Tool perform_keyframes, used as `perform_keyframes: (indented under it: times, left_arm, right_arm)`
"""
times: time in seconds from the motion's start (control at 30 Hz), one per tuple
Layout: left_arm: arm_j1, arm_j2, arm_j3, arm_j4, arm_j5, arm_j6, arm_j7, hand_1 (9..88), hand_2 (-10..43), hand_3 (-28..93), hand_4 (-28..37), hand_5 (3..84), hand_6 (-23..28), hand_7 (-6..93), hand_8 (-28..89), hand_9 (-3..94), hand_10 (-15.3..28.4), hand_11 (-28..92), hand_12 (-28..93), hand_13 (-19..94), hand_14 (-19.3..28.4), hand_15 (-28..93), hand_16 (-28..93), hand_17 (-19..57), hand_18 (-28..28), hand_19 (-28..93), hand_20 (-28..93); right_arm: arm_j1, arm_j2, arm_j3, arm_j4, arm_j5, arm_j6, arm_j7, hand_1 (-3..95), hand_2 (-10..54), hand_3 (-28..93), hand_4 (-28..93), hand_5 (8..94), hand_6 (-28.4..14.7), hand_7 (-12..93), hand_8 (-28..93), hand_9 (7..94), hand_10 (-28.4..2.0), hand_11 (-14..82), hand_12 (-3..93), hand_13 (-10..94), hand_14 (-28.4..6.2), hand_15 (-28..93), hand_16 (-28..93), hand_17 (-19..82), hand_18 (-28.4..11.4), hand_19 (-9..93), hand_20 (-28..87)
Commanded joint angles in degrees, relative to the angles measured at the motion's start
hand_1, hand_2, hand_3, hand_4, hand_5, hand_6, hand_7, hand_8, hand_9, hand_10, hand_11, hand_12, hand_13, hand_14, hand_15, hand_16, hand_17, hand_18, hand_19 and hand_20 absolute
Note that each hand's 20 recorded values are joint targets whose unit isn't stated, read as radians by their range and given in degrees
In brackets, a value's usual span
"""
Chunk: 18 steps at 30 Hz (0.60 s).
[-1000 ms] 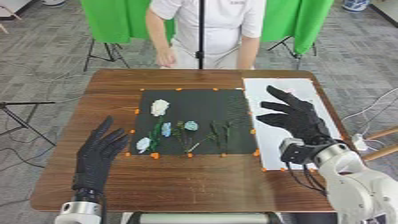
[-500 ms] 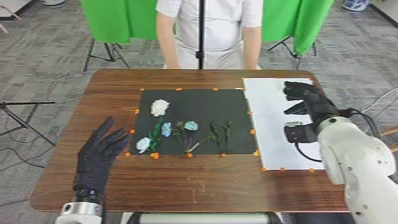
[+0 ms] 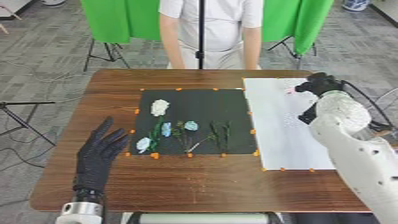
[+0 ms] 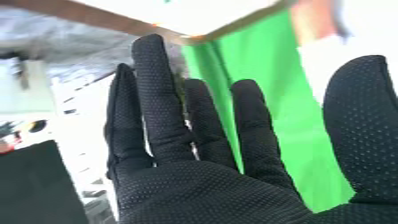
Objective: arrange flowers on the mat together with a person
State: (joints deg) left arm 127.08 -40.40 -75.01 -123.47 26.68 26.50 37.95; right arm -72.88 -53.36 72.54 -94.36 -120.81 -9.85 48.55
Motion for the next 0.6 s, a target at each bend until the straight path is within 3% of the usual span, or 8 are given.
perform_keyframes:
  times: [0.03, 0.6]
  left_arm:
    - [0.8, -1.11, -0.48, -0.37, -0.34, -0.77, 0.18, 16.2, 14.1, 69, -28.3, 27.6, 6.2, 11.4, -10, 29.5, 18.9, 21, 11, 24, 23.6, 36, -5, -7.0, 20.5, 53, 13]
    - [0.0, -1.1, -0.08, -0.24, -0.4, -1.04, 0.29, 16.3, 14.1, 68, -28.3, 27.7, 6.3, 11.3, -10, 29.5, 18.9, 21, 11, 24, 23.7, 36, -5, -7.1, 20.5, 52, 13]
  right_arm:
    - [7.2, 1.1, -1.9, 5.4, 0.3, -9.3, 4.9, 23.4, -3.8, 77, -28, 32.3, 1.0, 13, -13, 34.9, -16.7, 7.2, 11.8, 45, -17.2, 43, 9, 12, -19.2, 63, 13]
    - [6.1, -0.5, -2.4, 9.8, -0.8, -17.6, 1.2, 31.3, -5.8, 82, -28, 34.0, 4.5, 16, -15, 38.4, -13.7, 7.5, 11.8, 48, -15.1, 43, 8, 12, -17.3, 63, 9]
